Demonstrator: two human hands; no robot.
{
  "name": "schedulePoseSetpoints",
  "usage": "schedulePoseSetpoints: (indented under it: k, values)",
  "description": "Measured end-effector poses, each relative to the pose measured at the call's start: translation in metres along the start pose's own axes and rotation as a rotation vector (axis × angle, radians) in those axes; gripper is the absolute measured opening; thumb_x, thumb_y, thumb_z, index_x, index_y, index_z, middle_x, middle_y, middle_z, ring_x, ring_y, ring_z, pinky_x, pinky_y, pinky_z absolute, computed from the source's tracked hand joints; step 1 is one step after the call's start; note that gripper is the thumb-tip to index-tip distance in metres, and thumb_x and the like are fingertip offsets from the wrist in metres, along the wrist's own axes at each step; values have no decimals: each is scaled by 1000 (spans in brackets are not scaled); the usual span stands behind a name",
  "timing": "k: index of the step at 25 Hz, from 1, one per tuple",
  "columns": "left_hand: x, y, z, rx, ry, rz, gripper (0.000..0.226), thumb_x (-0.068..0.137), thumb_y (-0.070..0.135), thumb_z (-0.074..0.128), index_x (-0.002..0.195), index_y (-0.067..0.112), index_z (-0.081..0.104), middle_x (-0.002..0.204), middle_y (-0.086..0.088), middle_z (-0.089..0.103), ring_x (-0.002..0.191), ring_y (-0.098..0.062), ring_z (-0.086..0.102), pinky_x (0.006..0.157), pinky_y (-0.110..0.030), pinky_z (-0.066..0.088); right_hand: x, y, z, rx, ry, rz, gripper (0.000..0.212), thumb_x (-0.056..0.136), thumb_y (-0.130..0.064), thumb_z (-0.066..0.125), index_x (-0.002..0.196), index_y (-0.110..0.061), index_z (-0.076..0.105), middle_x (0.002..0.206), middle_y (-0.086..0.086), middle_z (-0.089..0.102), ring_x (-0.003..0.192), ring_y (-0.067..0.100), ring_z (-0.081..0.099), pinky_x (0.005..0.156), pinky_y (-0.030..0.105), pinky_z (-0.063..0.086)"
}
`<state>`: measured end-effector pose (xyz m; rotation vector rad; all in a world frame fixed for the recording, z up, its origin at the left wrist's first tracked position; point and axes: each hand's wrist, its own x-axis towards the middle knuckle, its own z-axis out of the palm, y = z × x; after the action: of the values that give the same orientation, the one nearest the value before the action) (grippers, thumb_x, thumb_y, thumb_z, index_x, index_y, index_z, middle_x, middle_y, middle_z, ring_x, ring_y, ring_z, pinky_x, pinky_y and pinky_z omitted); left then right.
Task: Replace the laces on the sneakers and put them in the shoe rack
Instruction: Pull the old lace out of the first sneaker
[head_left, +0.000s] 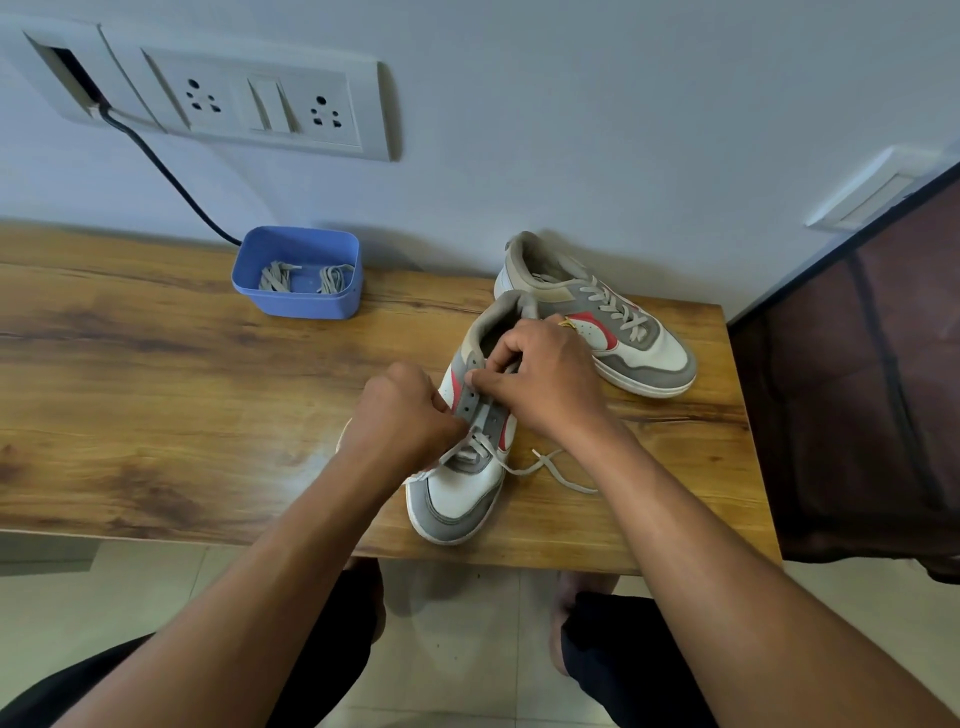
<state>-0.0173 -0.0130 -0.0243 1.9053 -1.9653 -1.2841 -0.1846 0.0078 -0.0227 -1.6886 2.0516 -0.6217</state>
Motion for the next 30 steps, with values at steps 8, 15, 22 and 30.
schedulePoseSetpoints:
  k: [8,15,22,30]
  values:
    - [-3,4,3,71,68,14,20,73,26,79,73,7,73,67,-8,72,67,-25,72,61,-48,62,2,1,4,108,42,86,35,77,-35,88,56,-34,60,60,-13,66,60,4,62,59,26,45]
    - [-3,0,-26,-104,-191,-33,21,85,22,82,78,3,76,65,-6,74,55,-13,68,47,-26,50,4,4,-1,154,-10,115,30,78,-34,89,61,-31,65,61,-13,66,58,3,61,57,25,44]
    - [0,2,-30,-18,-292,26,7,87,10,75,84,4,75,72,-8,76,61,-14,71,57,-29,55,2,4,-4,147,-32,98,29,79,-34,89,62,-32,65,62,-14,66,57,2,61,56,22,43]
    - [-1,2,-33,59,-409,84,14,91,11,70,78,7,68,69,-6,70,56,-15,66,52,-26,50,2,8,-1,162,-11,64,24,78,-35,90,66,-28,69,66,-12,69,62,4,64,58,25,48]
